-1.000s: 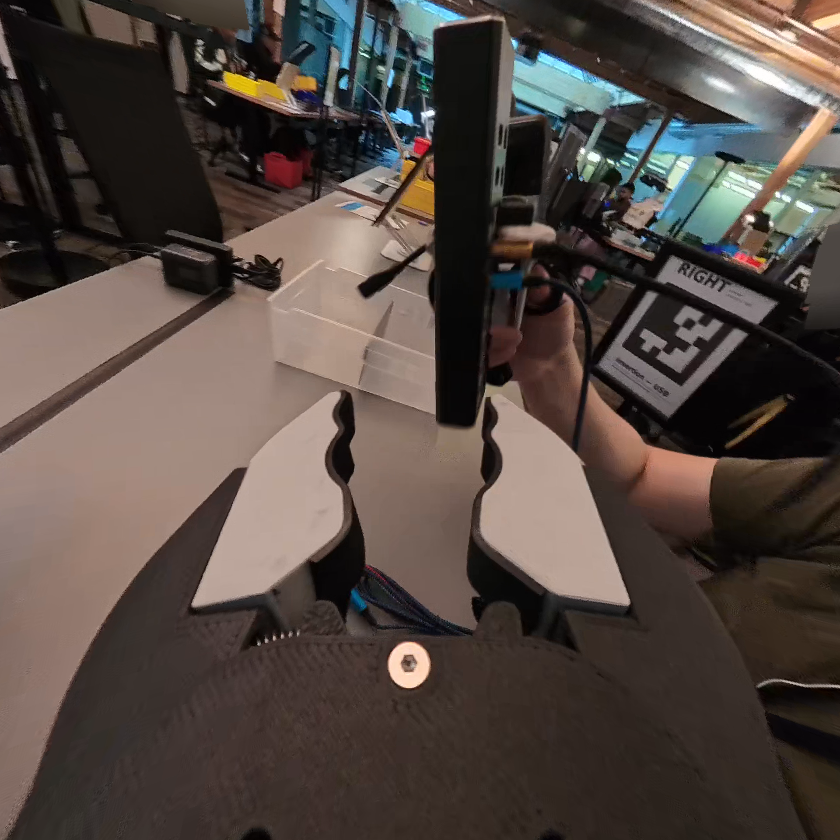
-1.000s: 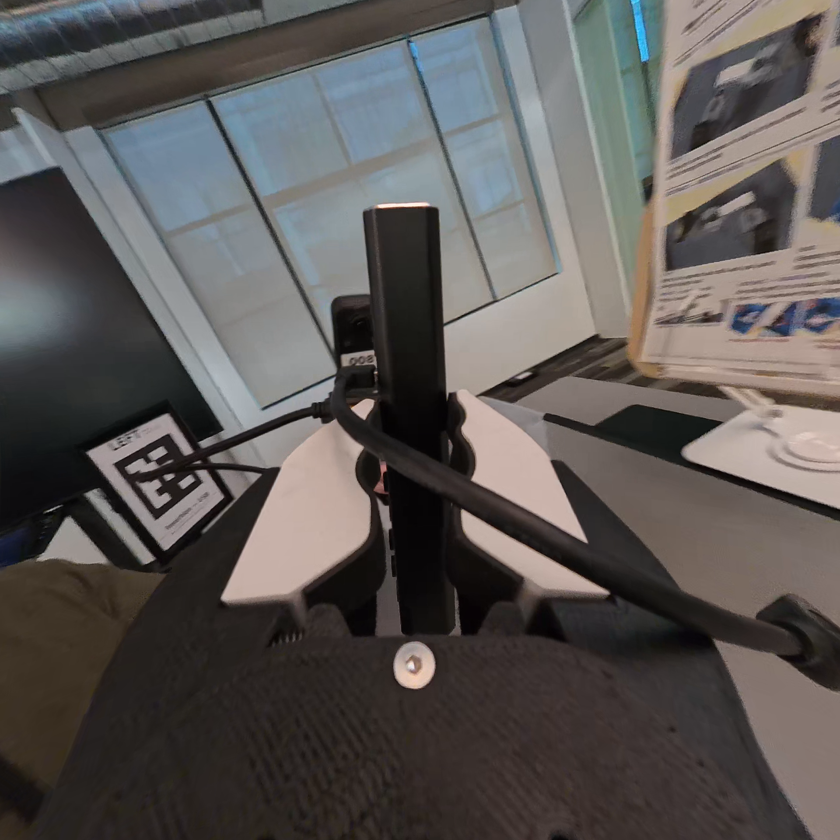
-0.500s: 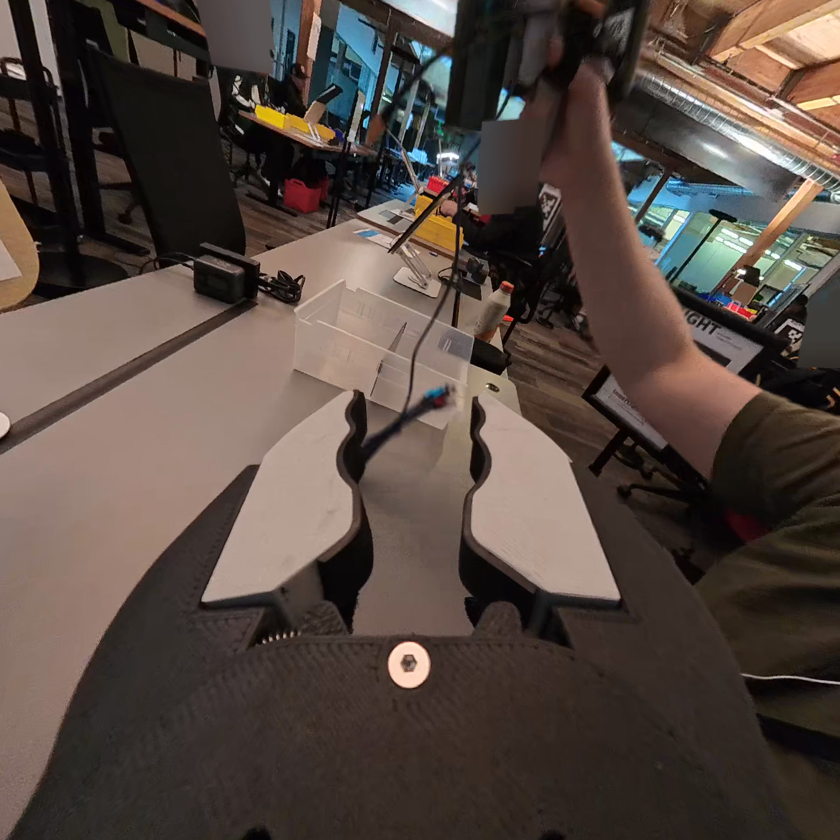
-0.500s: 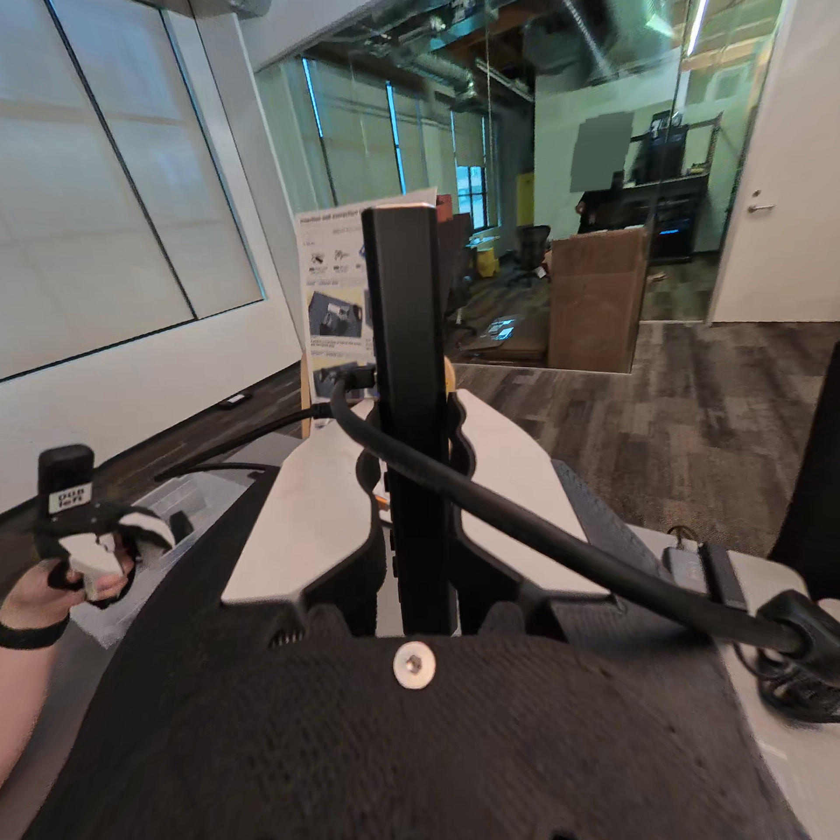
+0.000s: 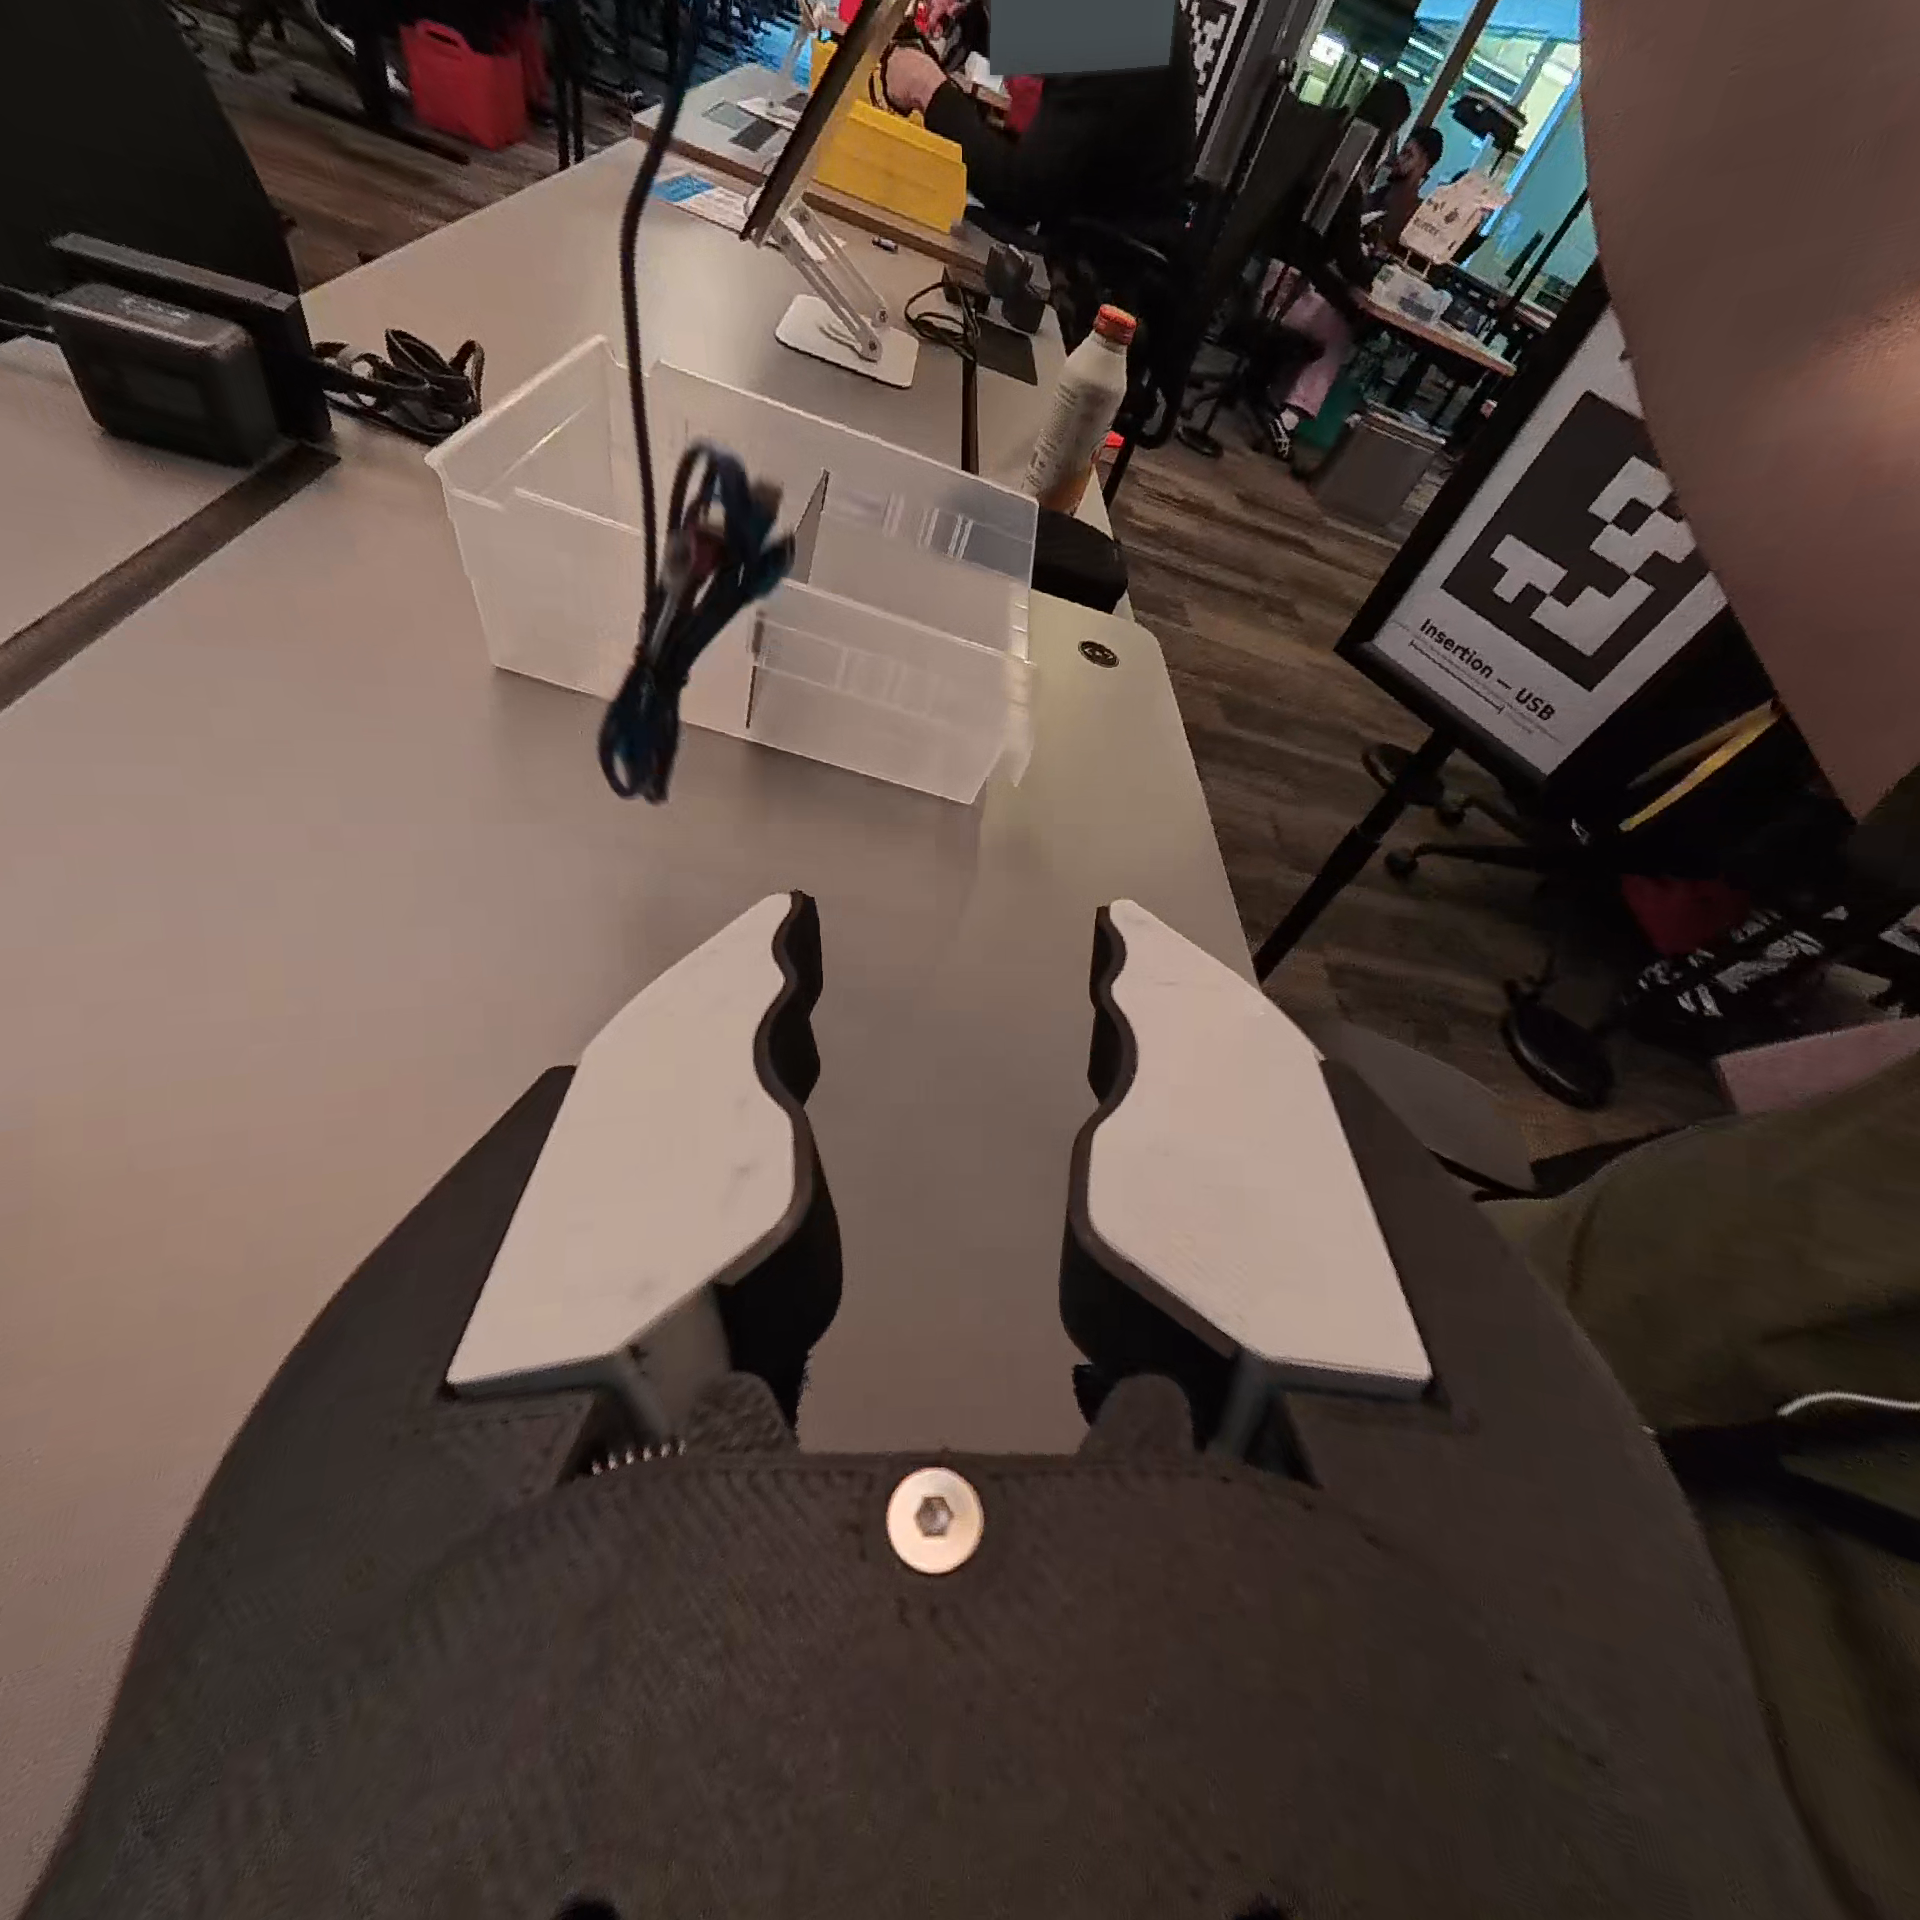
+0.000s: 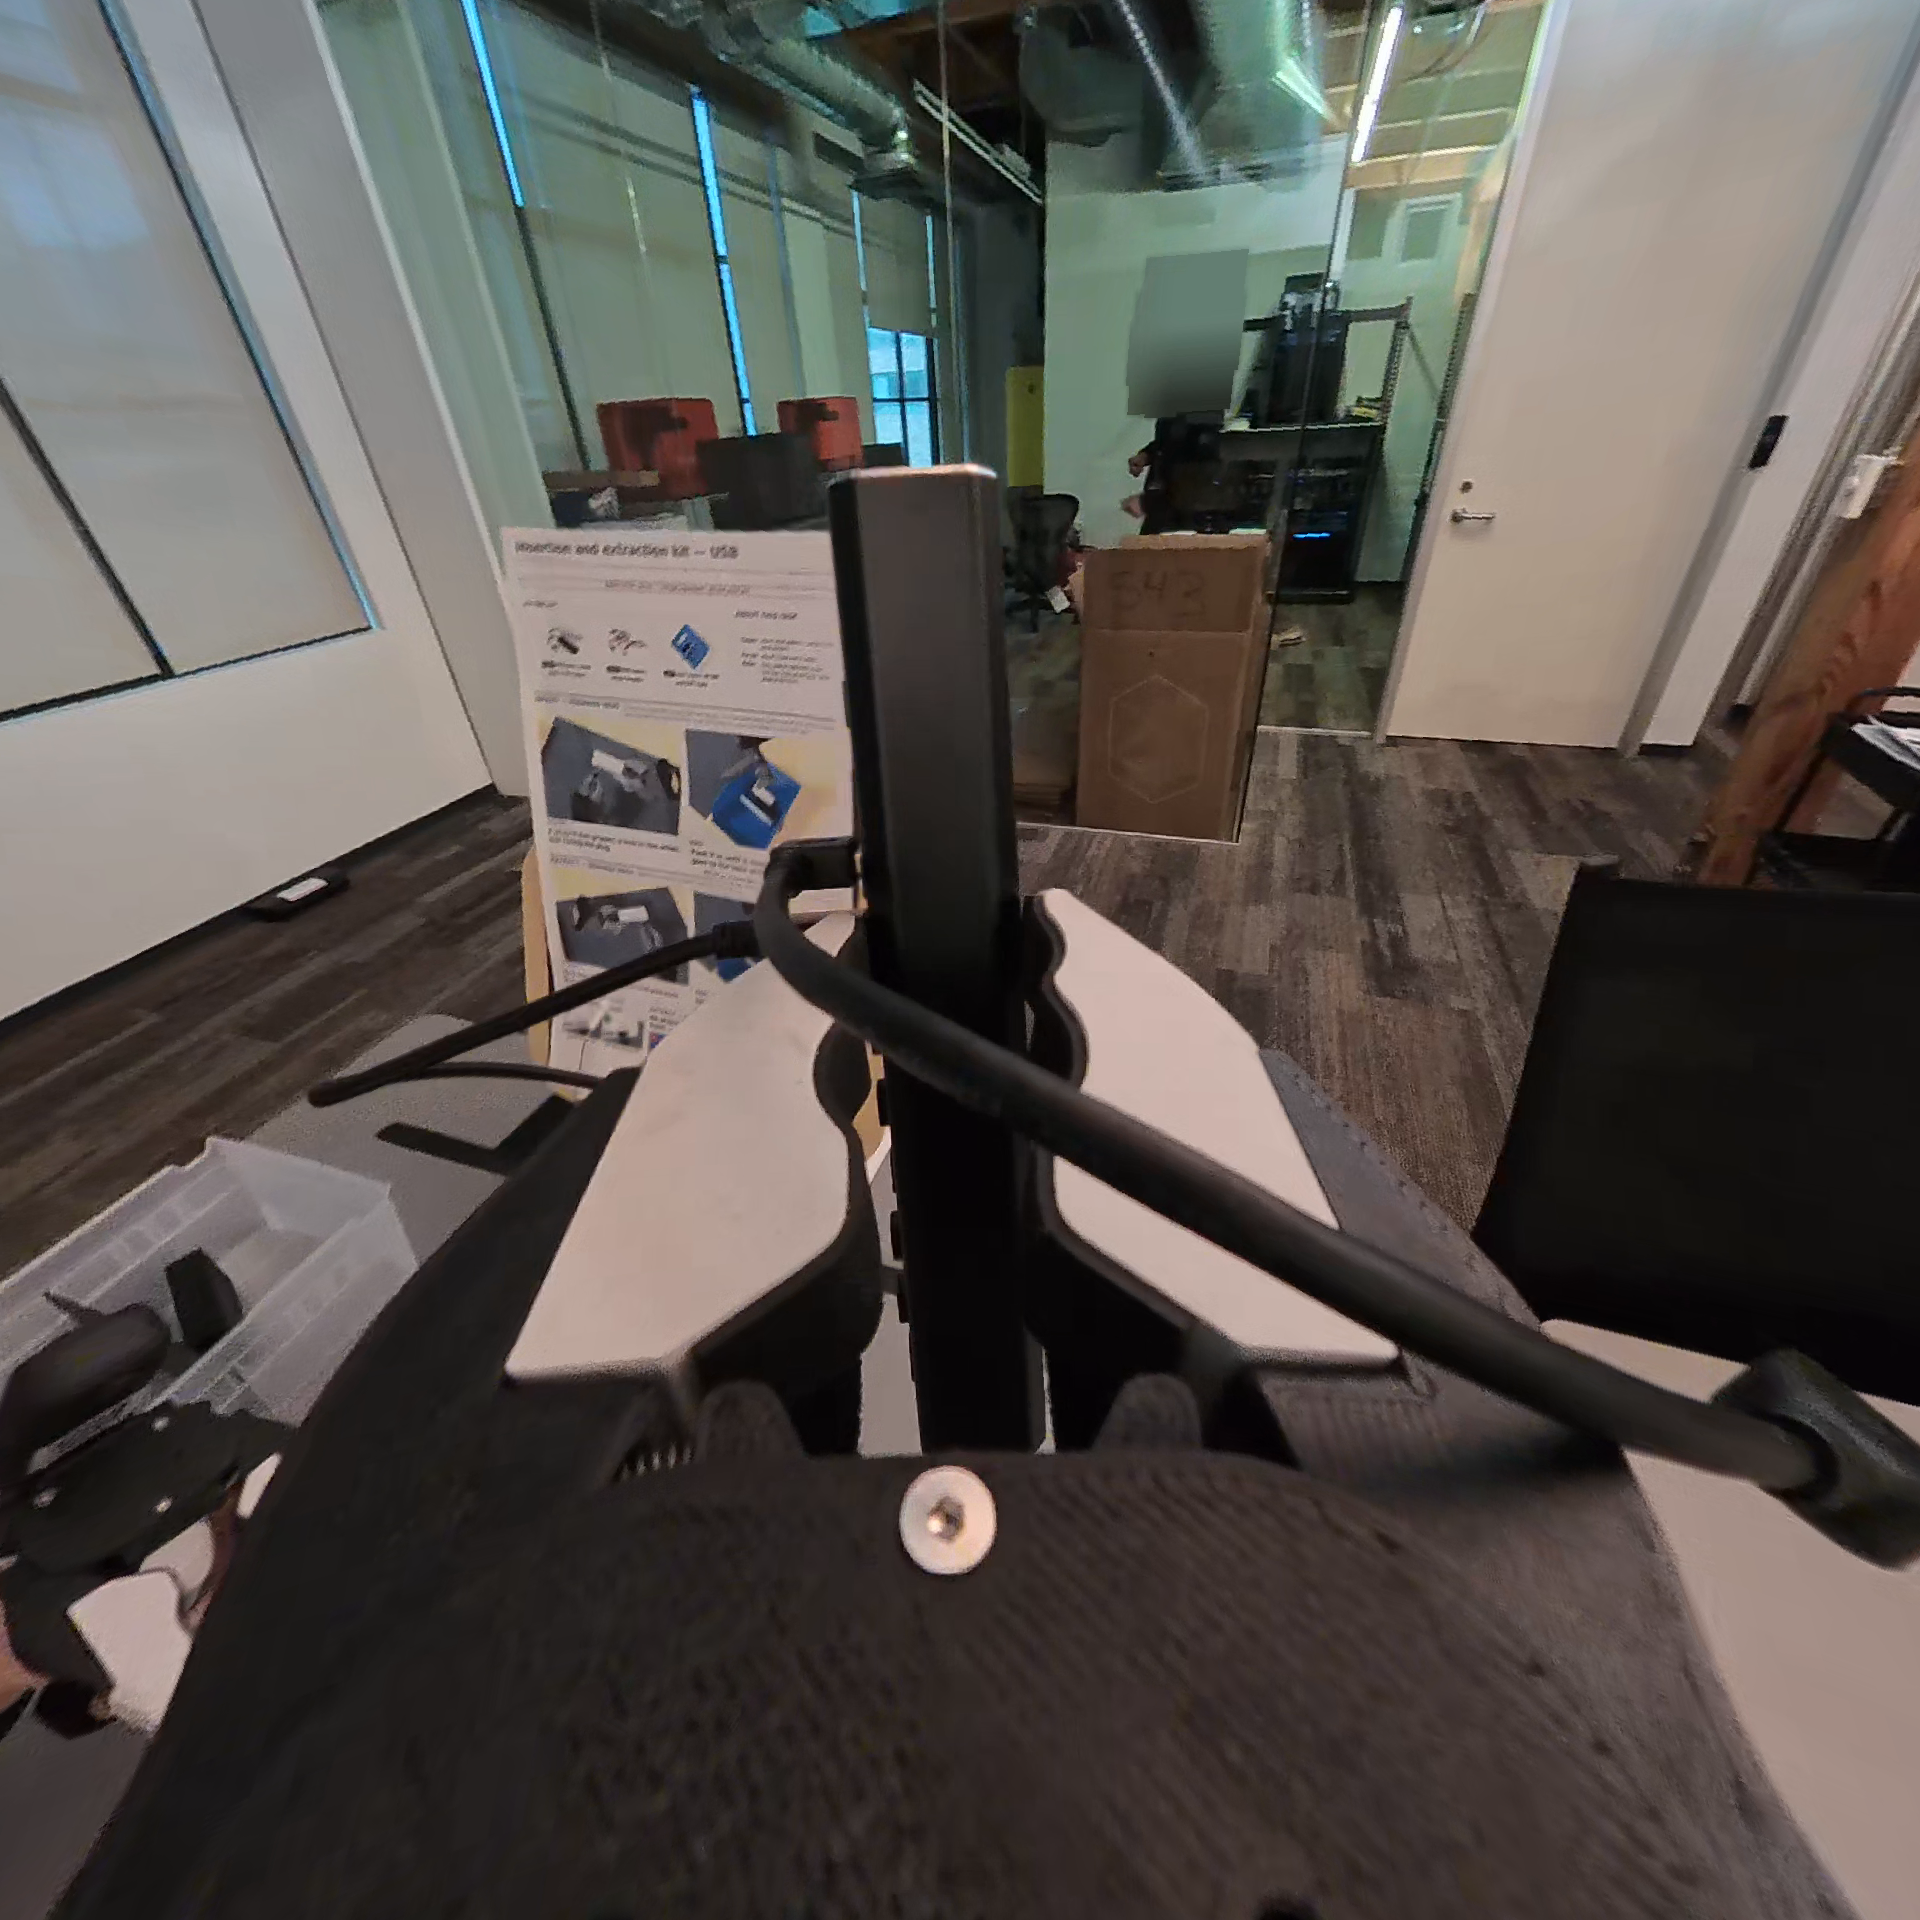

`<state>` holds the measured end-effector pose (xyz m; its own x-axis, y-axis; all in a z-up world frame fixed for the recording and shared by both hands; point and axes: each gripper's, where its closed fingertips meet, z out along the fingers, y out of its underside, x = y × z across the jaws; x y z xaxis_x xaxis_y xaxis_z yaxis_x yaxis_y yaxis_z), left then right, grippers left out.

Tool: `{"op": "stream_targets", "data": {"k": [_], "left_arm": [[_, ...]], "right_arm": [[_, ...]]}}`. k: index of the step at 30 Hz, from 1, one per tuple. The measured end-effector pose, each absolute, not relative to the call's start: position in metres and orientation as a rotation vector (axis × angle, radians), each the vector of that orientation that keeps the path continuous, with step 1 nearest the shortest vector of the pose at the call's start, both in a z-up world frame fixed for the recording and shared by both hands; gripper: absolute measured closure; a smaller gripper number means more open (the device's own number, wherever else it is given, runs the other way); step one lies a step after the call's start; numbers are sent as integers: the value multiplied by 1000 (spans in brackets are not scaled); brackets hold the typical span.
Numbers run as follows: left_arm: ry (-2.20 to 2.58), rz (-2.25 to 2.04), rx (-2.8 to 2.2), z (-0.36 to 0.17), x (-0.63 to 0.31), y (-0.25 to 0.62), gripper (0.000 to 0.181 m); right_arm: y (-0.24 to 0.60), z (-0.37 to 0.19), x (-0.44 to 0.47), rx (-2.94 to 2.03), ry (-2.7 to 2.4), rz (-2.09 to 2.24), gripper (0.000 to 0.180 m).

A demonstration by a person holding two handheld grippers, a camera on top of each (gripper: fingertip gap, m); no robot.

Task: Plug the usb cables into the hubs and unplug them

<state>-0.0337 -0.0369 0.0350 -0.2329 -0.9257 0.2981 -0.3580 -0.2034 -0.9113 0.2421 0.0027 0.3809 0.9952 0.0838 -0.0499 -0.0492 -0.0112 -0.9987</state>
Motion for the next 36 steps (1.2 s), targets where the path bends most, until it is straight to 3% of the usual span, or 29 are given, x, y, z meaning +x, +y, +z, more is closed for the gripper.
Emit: {"op": "stream_targets", "data": {"k": [1,11,23,36], "left_arm": [[1541,-1450,-1511,38,-36,-36,132],[1483,-1455,-1463,64,-59,-29,133],[1581,-1385,-1537,39,-45,-37,133],[1577,-1411,-1563,33,-43,-33,133]], "right_arm": [[3,386,247,-1574,-11,102,152],[-15,417,331,-1567,166,-53,152],[-41,435,398,-1524,287,-165,153],[-6,289,404,-1740,-15,-110,152]]}}
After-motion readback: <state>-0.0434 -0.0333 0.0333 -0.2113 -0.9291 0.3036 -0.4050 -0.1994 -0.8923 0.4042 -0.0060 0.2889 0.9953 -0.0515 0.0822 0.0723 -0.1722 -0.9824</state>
